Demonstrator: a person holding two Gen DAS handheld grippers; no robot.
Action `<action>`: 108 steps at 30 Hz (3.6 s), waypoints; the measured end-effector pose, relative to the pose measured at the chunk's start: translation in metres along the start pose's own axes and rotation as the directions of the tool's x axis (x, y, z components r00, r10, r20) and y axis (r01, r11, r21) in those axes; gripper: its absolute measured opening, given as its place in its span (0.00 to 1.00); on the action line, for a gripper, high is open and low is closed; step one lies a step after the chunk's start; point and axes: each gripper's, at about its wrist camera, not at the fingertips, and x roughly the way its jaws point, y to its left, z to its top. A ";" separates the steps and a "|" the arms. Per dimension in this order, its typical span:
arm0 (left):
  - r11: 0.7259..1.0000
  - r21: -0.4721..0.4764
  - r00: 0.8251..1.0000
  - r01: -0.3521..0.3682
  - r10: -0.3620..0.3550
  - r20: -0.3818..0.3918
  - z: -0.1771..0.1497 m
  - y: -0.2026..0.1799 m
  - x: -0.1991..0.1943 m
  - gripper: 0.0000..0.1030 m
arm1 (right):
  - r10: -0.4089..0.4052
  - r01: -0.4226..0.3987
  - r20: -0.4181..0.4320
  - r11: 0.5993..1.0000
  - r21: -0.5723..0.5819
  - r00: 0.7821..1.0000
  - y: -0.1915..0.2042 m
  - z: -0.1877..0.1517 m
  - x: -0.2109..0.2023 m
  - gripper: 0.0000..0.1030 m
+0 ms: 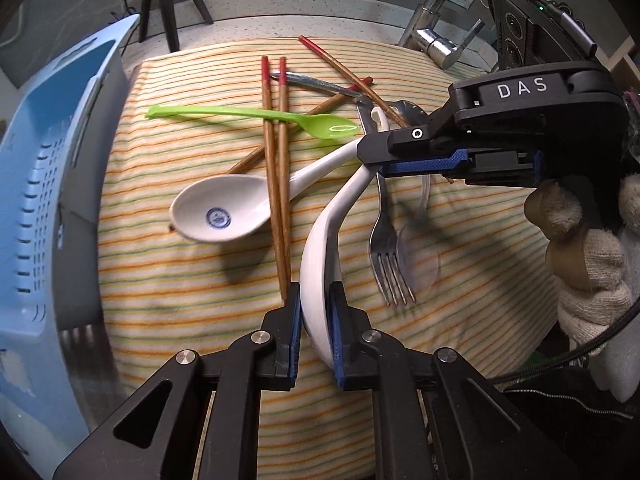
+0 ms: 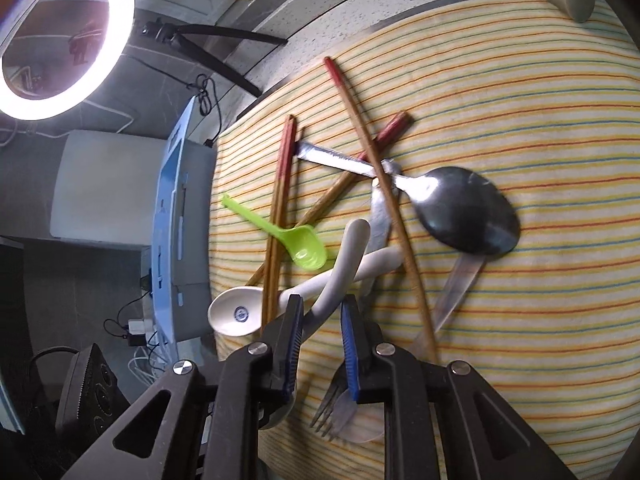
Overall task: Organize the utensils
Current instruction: 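Close the left tool on the white ceramic spoon handle and lift it, then carry the white ceramic spoon into the blue basket and release it, then move the left tool back over the utensil pile toward the chopsticks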
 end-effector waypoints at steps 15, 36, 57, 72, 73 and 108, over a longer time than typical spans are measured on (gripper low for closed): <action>0.997 -0.078 0.993 -0.024 0.033 0.117 -0.009 0.043 -0.053 0.11 | 0.048 -0.046 0.015 0.992 -0.121 0.999 0.076 0.001 0.004 0.15; 0.962 -0.261 0.987 -0.077 0.111 0.117 0.006 0.192 -0.054 0.12 | 0.019 -0.030 -0.042 0.956 -0.292 0.999 0.220 0.055 0.130 0.14; 0.961 -0.255 0.994 -0.106 0.110 0.003 0.027 0.211 -0.012 0.13 | -0.210 0.182 -0.018 0.883 -0.432 0.978 0.239 0.072 0.187 0.18; 0.947 -0.300 0.986 -0.118 0.148 0.079 0.015 0.203 -0.047 0.16 | -0.192 0.194 0.057 0.842 -0.504 0.980 0.252 0.057 0.152 0.24; 0.946 -0.301 0.984 -0.118 0.152 0.092 0.013 0.200 -0.054 0.17 | -0.185 0.191 0.063 0.840 -0.508 0.981 0.251 0.056 0.145 0.25; 0.934 -0.357 0.994 -0.023 0.060 0.095 -0.034 0.017 -0.019 0.11 | -0.296 0.381 0.240 0.737 -0.558 0.925 0.060 -0.009 -0.069 0.35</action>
